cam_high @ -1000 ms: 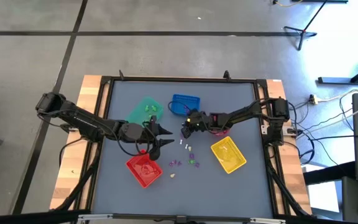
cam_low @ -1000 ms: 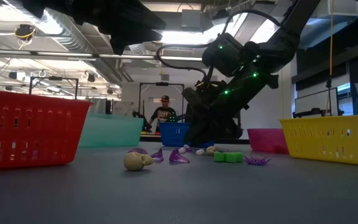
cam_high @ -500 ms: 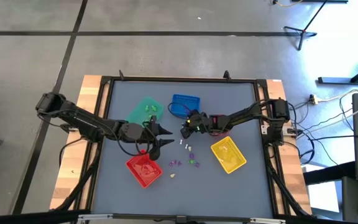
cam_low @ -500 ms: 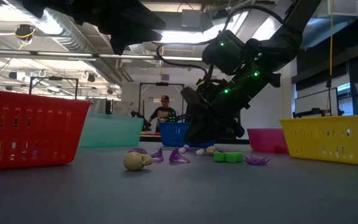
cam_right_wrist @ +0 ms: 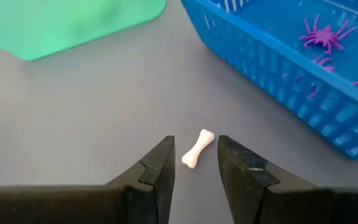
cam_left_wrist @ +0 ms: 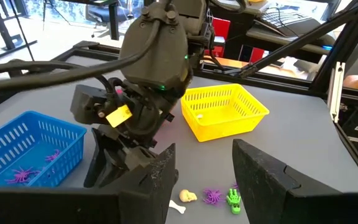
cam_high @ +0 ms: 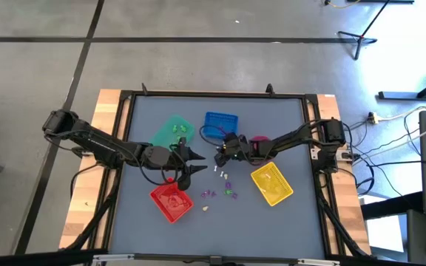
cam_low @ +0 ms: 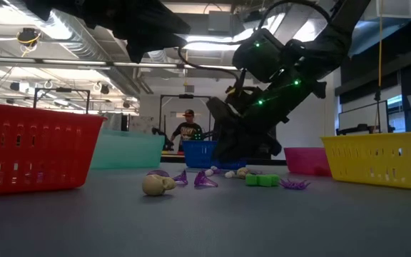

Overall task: Sort Halloween decoration
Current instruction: Put the white bone toy into the yellow bin

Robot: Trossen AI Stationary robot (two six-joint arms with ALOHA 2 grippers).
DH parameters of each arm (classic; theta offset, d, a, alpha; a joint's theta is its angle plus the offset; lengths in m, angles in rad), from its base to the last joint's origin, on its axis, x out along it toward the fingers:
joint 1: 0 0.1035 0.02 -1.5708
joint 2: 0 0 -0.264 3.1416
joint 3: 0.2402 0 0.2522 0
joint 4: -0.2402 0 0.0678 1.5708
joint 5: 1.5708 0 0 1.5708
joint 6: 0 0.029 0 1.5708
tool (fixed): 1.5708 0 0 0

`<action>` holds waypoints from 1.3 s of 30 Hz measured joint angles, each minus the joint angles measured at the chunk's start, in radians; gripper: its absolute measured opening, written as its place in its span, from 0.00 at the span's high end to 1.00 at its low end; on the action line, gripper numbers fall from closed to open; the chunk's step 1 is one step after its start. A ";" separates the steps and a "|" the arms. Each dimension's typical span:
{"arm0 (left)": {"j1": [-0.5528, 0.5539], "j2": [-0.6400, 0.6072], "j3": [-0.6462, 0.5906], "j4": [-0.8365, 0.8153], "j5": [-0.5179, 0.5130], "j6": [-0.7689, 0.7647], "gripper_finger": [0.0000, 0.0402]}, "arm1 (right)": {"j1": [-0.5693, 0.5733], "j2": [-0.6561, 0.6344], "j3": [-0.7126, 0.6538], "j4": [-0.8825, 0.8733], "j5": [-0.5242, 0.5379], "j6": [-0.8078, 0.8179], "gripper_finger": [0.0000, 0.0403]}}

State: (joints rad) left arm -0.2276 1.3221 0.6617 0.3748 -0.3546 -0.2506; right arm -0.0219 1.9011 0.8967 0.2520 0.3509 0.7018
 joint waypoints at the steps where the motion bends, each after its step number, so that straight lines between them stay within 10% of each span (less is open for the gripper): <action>1: 0.000 0.000 0.000 0.000 0.000 0.000 0.64 | -0.001 0.000 0.000 0.006 0.000 0.000 0.70; 39: 0.000 0.000 0.000 -0.008 0.000 0.000 0.64 | 0.002 0.084 0.031 -0.036 -0.017 -0.067 0.80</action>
State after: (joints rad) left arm -0.2276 1.3220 0.6613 0.3664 -0.3550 -0.2504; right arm -0.0200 1.9850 0.9277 0.2164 0.3338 0.6347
